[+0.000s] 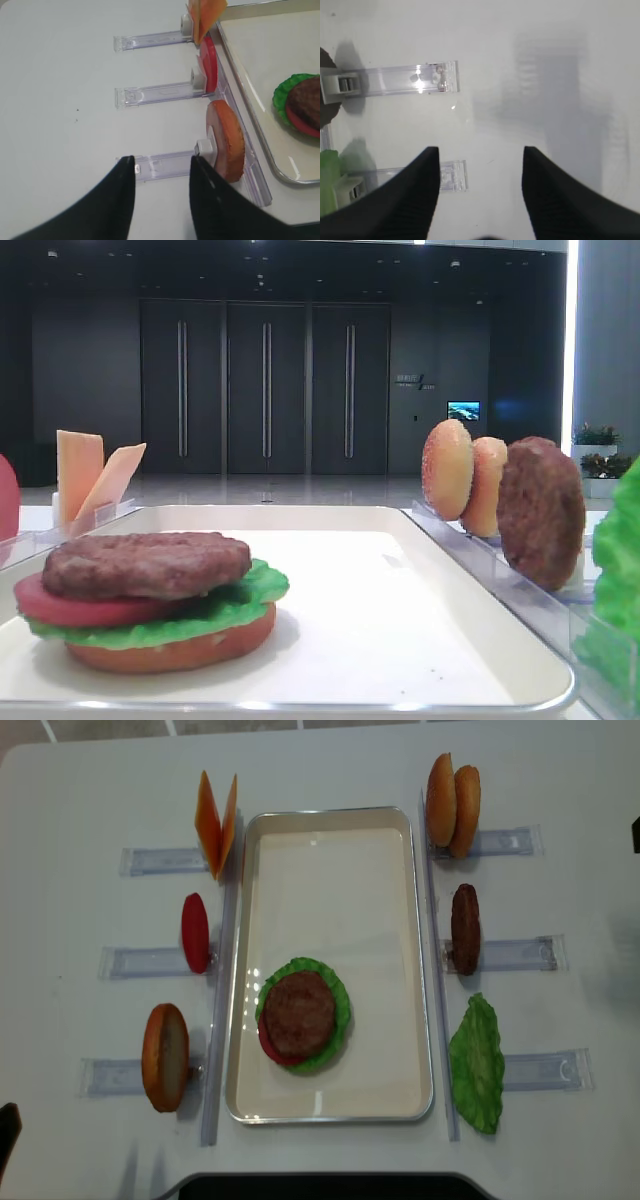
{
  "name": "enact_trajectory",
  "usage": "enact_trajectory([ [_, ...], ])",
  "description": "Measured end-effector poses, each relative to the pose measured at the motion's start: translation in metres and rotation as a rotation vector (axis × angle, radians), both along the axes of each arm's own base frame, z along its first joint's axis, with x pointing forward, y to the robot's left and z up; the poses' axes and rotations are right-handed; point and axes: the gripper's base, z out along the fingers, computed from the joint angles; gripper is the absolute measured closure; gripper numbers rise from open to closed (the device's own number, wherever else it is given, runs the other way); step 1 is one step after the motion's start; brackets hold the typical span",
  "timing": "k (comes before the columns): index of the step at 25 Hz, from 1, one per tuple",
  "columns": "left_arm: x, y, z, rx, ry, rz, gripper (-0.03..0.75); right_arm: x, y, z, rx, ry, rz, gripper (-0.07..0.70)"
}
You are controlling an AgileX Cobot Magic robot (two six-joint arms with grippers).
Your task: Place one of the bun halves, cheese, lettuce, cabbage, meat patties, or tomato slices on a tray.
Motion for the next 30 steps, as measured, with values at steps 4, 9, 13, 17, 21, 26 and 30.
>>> enact_trajectory([
  [4, 0.000, 0.000, 0.000, 0.000, 0.000, 0.000, 0.433, -0.015, -0.002, 0.016, -0.018, -0.069, -0.006, 0.273],
  [9, 0.000, 0.000, 0.000, 0.000, 0.000, 0.000, 0.433, -0.049, -0.001, 0.046, -0.044, -0.216, -0.016, 0.273],
  [13, 0.000, 0.000, 0.000, 0.000, 0.000, 0.000, 0.433, -0.092, 0.000, 0.073, -0.056, -0.381, -0.029, 0.273],
  [17, 0.000, 0.000, 0.000, 0.000, 0.000, 0.000, 0.433, -0.144, 0.003, 0.094, -0.061, -0.563, -0.044, 0.273],
  [21, 0.000, 0.000, 0.000, 0.000, 0.000, 0.000, 0.433, -0.186, 0.006, 0.091, -0.065, -0.674, -0.047, 0.273],
  [26, 0.000, 0.000, 0.000, 0.000, 0.000, 0.000, 0.433, -0.222, 0.008, 0.064, -0.068, -0.733, -0.048, 0.274],
  [30, 0.000, 0.000, 0.000, 0.000, 0.000, 0.000, 0.433, -0.233, 0.009, 0.034, -0.067, -0.719, -0.049, 0.275],
])
